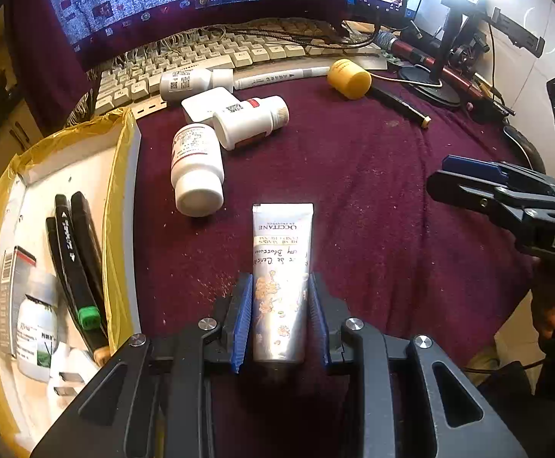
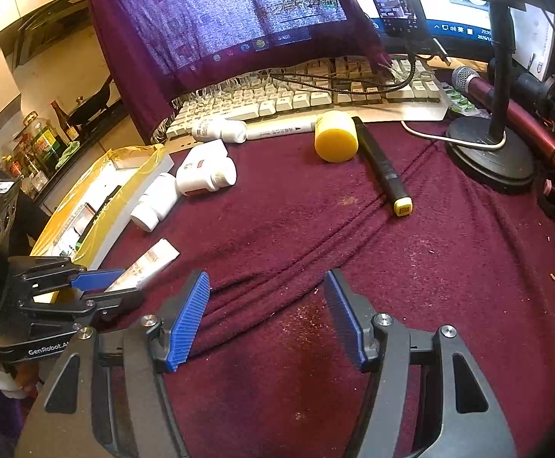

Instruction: Organize objects

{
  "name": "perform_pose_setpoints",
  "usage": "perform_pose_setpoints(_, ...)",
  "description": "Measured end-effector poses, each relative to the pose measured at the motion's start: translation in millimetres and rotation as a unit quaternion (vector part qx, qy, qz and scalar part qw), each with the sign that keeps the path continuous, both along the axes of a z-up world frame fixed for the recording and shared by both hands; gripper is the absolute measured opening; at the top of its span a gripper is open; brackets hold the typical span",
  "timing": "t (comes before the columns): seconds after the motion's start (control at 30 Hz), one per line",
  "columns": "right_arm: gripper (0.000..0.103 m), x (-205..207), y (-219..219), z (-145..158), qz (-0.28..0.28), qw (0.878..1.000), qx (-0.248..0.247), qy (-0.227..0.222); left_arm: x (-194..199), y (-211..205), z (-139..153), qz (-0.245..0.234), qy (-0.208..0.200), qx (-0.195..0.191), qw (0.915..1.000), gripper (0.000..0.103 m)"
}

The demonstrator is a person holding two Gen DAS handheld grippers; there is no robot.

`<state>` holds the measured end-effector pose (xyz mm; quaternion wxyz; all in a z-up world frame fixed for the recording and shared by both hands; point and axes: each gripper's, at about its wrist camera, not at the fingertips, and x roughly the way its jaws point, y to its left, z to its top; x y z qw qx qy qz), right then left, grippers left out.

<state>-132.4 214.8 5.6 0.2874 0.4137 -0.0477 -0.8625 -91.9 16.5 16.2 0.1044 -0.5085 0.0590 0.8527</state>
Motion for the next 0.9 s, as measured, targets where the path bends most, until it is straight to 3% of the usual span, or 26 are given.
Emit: perform_pose_setpoints(0.9, 0.062, -0.3, -7.3, -0.9, 0.002, 1.0, 0.002, 0.001, 11.2, 14.4, 0.7, 0.0, 0.022, -0.008, 0.9997, 0.025)
